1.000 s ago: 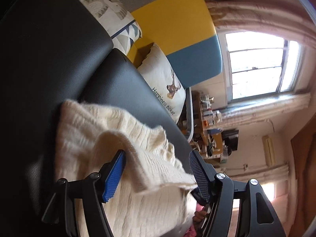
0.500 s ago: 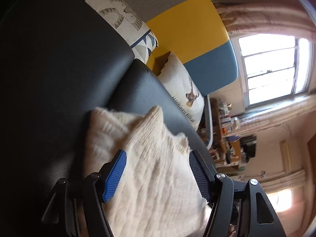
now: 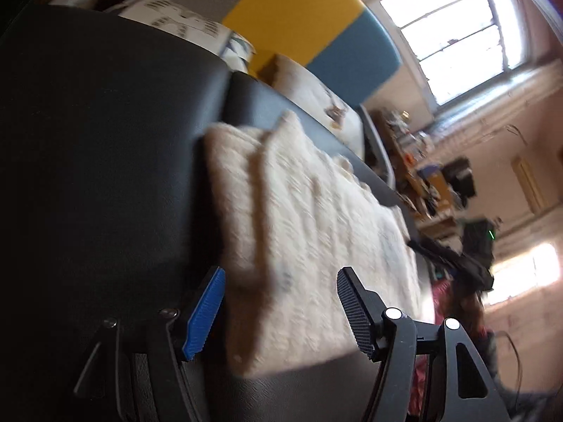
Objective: Fold clothes
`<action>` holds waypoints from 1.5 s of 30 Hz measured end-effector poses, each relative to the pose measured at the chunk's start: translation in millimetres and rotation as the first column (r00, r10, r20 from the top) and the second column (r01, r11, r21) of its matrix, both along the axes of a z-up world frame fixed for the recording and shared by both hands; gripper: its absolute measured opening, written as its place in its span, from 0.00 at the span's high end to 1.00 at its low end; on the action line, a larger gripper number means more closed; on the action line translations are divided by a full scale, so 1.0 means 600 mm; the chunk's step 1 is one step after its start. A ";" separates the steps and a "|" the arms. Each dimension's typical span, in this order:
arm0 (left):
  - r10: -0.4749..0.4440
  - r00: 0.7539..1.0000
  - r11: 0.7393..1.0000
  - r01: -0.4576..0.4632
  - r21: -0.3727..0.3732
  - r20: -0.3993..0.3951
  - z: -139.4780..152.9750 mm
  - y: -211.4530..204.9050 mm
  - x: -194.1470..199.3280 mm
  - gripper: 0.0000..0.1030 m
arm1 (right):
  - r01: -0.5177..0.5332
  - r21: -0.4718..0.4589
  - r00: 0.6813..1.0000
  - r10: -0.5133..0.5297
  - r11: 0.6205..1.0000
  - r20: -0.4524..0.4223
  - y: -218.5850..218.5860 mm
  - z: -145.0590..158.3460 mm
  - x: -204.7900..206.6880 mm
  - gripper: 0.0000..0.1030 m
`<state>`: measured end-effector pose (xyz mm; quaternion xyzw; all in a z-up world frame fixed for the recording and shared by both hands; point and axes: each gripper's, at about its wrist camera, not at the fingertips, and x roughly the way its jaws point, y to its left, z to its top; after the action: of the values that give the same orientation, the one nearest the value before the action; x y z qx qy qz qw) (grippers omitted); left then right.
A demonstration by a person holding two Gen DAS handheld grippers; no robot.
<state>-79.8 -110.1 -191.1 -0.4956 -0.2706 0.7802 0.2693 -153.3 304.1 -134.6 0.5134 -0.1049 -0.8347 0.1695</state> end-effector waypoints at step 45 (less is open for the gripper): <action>-0.224 0.974 0.898 0.220 -0.380 0.035 -0.005 0.286 -0.217 0.82 | -0.207 0.183 0.975 0.218 0.961 -0.043 -0.082 -0.055 -0.040 0.87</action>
<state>-209.9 61.2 -194.0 -0.5624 -0.0541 0.7844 0.2560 -177.2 254.8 -167.5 0.5084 0.0309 -0.8333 0.2150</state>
